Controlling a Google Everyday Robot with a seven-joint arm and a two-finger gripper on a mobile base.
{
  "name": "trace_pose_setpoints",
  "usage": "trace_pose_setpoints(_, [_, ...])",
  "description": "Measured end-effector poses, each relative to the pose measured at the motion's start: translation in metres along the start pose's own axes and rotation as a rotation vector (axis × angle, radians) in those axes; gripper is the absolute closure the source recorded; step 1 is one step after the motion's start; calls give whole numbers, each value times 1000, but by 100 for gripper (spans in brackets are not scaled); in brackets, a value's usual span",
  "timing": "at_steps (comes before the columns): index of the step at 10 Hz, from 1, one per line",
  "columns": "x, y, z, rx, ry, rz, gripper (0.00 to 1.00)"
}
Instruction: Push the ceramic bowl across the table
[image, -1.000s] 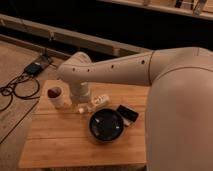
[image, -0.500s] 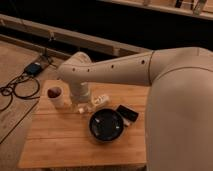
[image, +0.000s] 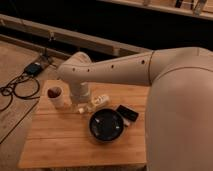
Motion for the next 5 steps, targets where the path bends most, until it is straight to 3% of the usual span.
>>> trace_pose_setpoints(2, [3,-3,2,13,7,-7,35])
trace_pose_setpoints(5, [18,-29,24,88,42,-37,35])
